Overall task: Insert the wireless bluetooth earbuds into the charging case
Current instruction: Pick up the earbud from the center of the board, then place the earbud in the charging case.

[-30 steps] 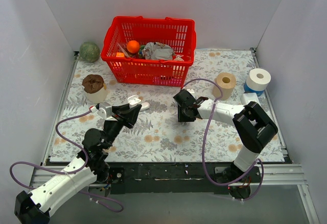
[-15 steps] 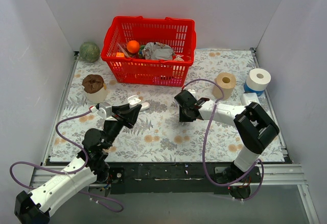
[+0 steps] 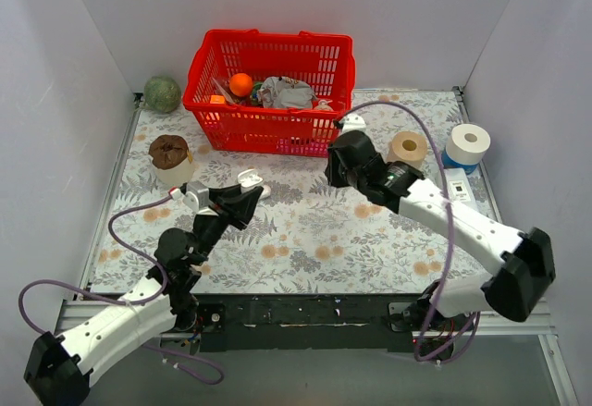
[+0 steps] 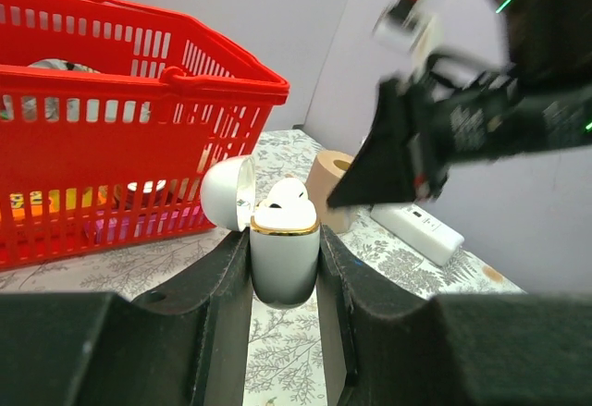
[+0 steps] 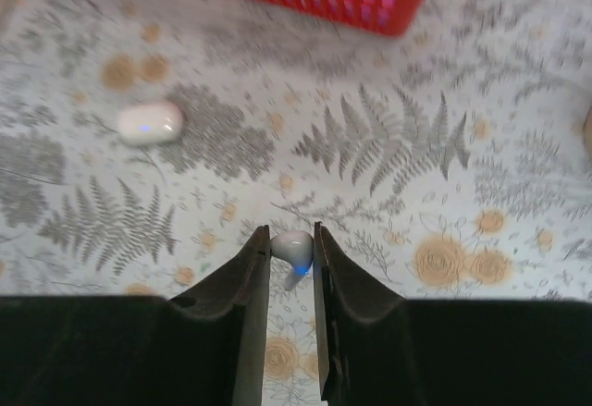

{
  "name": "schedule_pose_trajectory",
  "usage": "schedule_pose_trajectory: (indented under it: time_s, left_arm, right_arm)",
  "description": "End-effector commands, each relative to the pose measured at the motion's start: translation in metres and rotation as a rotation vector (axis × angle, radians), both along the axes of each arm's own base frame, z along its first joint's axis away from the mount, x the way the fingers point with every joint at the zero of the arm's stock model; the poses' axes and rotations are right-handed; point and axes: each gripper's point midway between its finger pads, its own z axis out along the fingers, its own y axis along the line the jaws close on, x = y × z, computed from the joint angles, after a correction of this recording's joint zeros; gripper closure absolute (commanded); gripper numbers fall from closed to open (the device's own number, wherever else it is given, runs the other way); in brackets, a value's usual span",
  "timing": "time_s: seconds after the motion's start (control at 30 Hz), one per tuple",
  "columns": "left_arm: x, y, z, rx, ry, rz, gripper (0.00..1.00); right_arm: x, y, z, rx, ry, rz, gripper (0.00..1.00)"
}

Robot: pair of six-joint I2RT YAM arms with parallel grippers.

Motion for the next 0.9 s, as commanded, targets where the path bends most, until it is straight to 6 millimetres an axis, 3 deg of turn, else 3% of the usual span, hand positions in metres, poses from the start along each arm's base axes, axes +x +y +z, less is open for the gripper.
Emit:
schedule_pose_trajectory:
  time_s: [0.0,0.07,0.23,0.33,0.4,0.43,0.5,0.6,0.77,0.87]
  left_arm:
    - [-0.008,-0.009,0.048,-0.067,-0.165,-0.056,1.00]
    - [-0.008,-0.021,0.049,-0.044,-0.196,-0.099,1.00]
    - [-0.017,-0.043,0.084,-0.069,-0.342,-0.209,1.00]
    - [-0.014,-0.057,0.091,-0.075,-0.364,-0.258,1.00]
    - [-0.016,-0.059,0.106,-0.115,-0.409,-0.275,1.00]
    - [-0.013,-0.065,0.101,-0.118,-0.397,-0.292,1.00]
    - [-0.020,-0.065,0.114,-0.151,-0.457,-0.315,1.00]
    - [-0.017,-0.075,0.116,-0.163,-0.466,-0.355,1.00]
    - [-0.011,-0.088,0.118,-0.156,-0.469,-0.387,1.00]
    - [-0.004,-0.092,0.120,-0.149,-0.455,-0.378,1.00]
  right_arm:
    - [-0.003,0.005,0.106,0.046,-0.262,0.123,0.99]
    - [-0.012,0.005,0.140,0.074,-0.354,0.185,0.99]
    - [-0.050,0.012,0.218,0.243,-0.554,0.351,0.99]
    - [-0.067,0.013,0.248,0.310,-0.622,0.410,0.99]
    - [-0.079,0.019,0.261,0.352,-0.647,0.467,0.99]
    - [-0.081,0.021,0.266,0.366,-0.658,0.484,0.99]
    - [-0.090,0.026,0.278,0.409,-0.680,0.513,0.99]
    - [-0.098,0.030,0.293,0.458,-0.707,0.548,0.99]
    - [-0.106,0.050,0.304,0.464,-0.714,0.623,0.99]
    - [-0.103,0.059,0.301,0.439,-0.705,0.626,0.99]
